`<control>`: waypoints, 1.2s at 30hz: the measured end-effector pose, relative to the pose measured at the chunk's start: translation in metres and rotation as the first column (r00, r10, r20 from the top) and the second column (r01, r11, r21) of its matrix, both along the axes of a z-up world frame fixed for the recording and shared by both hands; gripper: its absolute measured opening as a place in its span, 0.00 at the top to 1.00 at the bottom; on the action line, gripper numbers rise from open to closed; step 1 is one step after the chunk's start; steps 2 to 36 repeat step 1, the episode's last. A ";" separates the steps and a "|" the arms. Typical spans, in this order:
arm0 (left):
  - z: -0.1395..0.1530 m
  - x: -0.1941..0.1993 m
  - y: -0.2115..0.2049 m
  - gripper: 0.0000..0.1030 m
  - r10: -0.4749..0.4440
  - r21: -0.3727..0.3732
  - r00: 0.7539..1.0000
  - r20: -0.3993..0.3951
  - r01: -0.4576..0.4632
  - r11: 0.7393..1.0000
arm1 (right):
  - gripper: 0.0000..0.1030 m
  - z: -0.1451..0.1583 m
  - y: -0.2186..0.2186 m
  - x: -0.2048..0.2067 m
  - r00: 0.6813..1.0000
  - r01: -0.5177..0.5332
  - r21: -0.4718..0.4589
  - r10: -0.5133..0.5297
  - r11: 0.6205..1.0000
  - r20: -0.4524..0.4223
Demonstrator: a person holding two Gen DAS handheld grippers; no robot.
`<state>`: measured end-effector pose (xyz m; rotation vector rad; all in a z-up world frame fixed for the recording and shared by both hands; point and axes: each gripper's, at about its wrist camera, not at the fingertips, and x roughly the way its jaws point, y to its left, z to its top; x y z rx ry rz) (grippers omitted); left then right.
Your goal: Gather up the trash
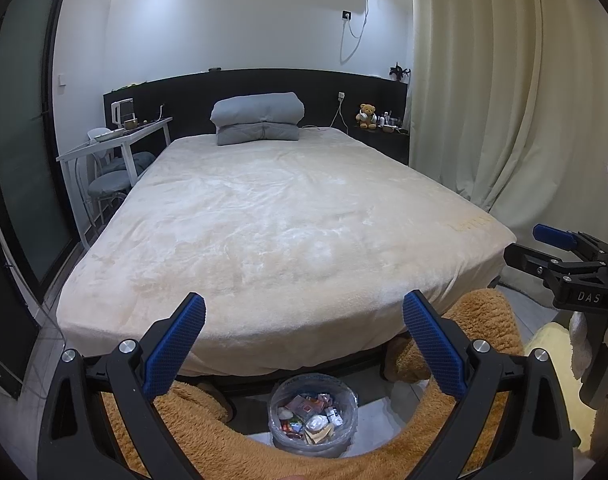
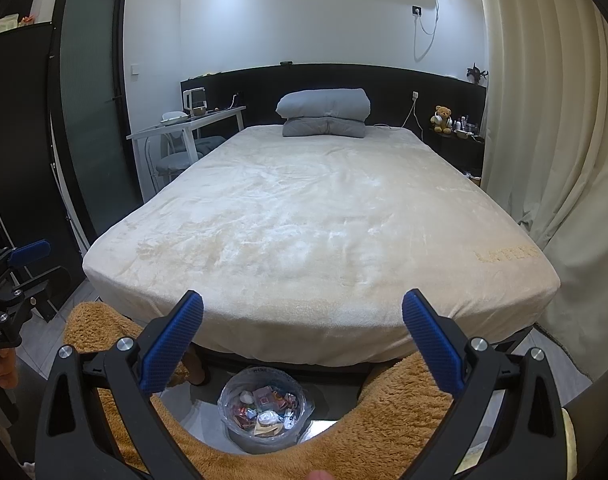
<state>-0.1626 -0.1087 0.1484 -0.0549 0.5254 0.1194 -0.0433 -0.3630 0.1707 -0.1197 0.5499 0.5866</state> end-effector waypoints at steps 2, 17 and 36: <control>-0.001 0.000 0.000 0.06 0.001 0.000 1.000 0.000 -0.001 1.000 | 0.05 0.000 0.000 0.000 1.000 -0.002 0.002 0.002 1.000 -0.002; -0.001 0.000 0.000 0.06 0.001 0.000 1.000 0.000 -0.001 1.000 | 0.05 0.000 0.000 0.000 1.000 -0.002 0.002 0.002 1.000 -0.002; -0.001 0.000 0.000 0.06 0.001 0.000 1.000 0.000 -0.001 1.000 | 0.05 0.000 0.000 0.000 1.000 -0.002 0.002 0.002 1.000 -0.002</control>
